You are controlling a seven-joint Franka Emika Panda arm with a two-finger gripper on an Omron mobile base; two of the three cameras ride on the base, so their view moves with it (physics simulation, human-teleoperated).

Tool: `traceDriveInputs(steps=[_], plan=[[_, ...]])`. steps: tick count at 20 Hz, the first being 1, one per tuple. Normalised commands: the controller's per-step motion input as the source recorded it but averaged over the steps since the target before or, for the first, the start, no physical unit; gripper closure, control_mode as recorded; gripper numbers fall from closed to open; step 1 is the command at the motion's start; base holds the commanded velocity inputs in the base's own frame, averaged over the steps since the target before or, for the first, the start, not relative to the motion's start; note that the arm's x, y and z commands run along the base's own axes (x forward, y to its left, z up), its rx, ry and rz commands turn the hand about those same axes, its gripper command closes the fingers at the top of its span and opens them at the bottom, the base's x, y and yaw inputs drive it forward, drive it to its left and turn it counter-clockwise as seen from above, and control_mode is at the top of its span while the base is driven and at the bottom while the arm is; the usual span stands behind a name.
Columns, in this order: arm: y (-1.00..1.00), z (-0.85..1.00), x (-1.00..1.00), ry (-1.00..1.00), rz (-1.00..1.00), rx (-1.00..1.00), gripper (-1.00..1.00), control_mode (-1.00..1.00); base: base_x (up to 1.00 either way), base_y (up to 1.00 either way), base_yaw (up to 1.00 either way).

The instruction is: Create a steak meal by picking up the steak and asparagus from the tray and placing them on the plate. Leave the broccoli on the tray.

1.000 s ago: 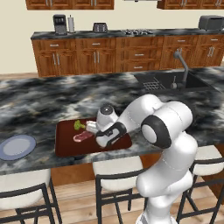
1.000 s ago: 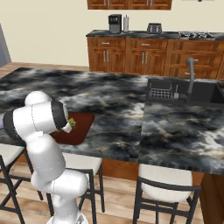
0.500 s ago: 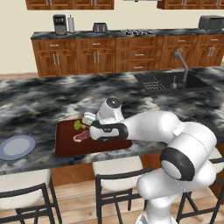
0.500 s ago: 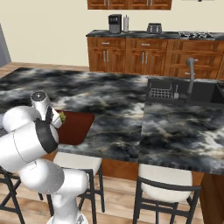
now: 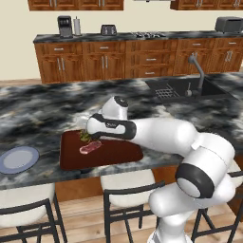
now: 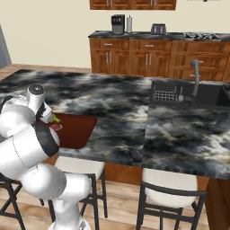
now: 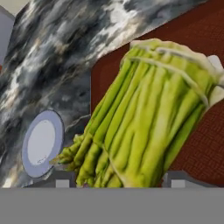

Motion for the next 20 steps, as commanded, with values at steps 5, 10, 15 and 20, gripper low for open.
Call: traceDriveInputs(steps=[5,10,15,20], plan=[[0.99,0.00,0.00,0.04,0.14,0.00,1.00,-1.00,0.00,0.00,0.00],[1.00,-0.03,0.00,0.00,0.01,-0.09,1.00,-1.00,0.00,0.00,0.00],[1.00,-0.17,0.00,0.00,0.00,-0.11,1.00,-1.00,0.00,0.00,0.00],[0.99,-0.20,0.05,0.00,0.00,-0.11,1.00,-1.00,0.00,0.00,0.00]])
